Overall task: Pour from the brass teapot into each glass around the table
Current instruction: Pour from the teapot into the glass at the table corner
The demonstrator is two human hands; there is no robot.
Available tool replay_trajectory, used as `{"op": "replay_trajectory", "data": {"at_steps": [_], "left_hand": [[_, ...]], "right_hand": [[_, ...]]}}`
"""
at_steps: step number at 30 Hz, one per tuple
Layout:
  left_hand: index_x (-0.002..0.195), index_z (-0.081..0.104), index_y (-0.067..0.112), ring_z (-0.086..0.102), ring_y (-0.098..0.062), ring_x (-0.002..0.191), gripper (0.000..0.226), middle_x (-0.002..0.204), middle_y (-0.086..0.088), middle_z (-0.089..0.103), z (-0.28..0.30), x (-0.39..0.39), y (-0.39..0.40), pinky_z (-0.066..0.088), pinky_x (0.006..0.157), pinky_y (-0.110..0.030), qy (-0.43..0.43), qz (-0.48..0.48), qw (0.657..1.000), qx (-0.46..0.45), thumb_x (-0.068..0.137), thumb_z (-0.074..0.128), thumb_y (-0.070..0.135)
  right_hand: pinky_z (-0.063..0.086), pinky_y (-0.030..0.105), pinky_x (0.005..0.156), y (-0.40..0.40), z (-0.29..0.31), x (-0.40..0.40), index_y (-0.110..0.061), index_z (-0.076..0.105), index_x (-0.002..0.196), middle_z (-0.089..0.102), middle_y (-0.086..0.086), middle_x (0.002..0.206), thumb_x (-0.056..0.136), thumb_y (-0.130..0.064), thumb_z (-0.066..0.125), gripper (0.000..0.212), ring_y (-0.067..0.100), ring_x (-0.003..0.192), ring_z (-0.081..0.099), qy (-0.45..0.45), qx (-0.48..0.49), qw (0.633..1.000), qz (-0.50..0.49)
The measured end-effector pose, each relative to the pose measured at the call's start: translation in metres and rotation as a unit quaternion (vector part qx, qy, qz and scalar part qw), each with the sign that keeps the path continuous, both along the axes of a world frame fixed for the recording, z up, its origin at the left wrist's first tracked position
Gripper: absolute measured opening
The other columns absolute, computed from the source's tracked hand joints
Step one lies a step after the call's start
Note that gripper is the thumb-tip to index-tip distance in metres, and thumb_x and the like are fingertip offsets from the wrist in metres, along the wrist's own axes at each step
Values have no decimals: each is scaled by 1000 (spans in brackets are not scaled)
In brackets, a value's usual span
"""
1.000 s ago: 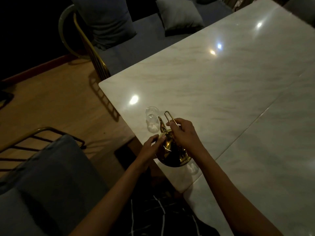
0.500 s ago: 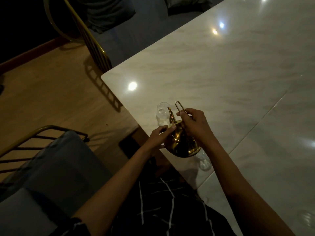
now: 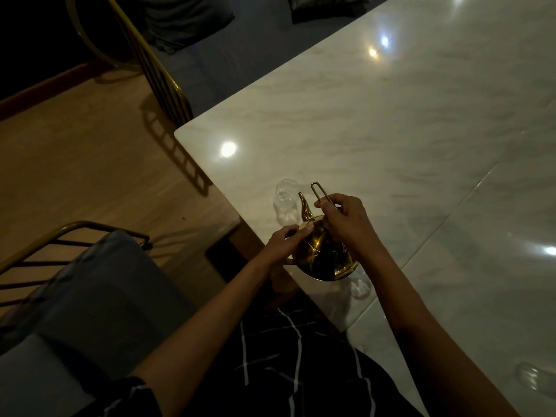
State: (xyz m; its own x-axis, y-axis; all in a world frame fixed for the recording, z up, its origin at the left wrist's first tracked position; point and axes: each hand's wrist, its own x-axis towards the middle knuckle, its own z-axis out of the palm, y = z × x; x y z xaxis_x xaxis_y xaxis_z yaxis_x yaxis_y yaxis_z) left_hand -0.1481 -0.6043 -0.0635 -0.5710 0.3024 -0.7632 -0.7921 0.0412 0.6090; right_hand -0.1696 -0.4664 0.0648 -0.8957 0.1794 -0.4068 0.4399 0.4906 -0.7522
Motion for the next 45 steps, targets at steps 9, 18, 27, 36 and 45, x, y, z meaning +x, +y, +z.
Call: {"op": "replay_trajectory", "data": {"at_steps": [9, 18, 27, 36, 45], "left_hand": [[150, 52, 20, 56, -31, 134, 73, 148, -8, 56, 3, 4, -2, 59, 91, -46, -4, 1, 1000, -7, 92, 69, 60], [145, 55, 20, 56, -29, 131, 62, 142, -6, 58, 6, 12, -3, 56, 86, -42, -6, 10, 1000, 13, 95, 68, 55], [138, 58, 23, 59, -30, 129, 57, 143, -8, 60, 3, 12, -5, 59, 85, -42, -1, 3, 1000, 16, 93, 69, 57], [145, 56, 21, 59, -31, 130, 68, 141, -7, 61, 2, 11, -7, 59, 85, -43, 6, 1, 1000, 16, 90, 71, 59], [143, 57, 23, 63, -30, 127, 86, 140, -7, 63, 0, 13, -6, 60, 95, -51, 7, -3, 1000, 25, 75, 76, 72]], "right_hand": [[44, 26, 67, -3, 2, 5, -16, 74, 99, 62, -12, 72, 98, -26, 53, 23, 5, 71, 59, -1, -8, 1000, -3], [42, 24, 66, -4, 1, 11, -17, 75, 99, 62, -13, 73, 98, -28, 53, 24, 4, 73, 59, 9, 3, 1000, 1], [48, 32, 73, -5, 1, 14, -19, 75, 98, 65, -11, 79, 97, -30, 54, 24, 9, 81, 62, 14, 4, 1000, -2], [46, 30, 73, -7, 4, 16, -16, 75, 102, 65, -9, 82, 98, -30, 53, 26, 11, 82, 62, 18, 7, 1000, -8], [46, 29, 70, -7, 6, 18, -18, 75, 99, 64, -10, 78, 97, -28, 53, 24, 10, 79, 62, 18, 6, 1000, -5]]}}
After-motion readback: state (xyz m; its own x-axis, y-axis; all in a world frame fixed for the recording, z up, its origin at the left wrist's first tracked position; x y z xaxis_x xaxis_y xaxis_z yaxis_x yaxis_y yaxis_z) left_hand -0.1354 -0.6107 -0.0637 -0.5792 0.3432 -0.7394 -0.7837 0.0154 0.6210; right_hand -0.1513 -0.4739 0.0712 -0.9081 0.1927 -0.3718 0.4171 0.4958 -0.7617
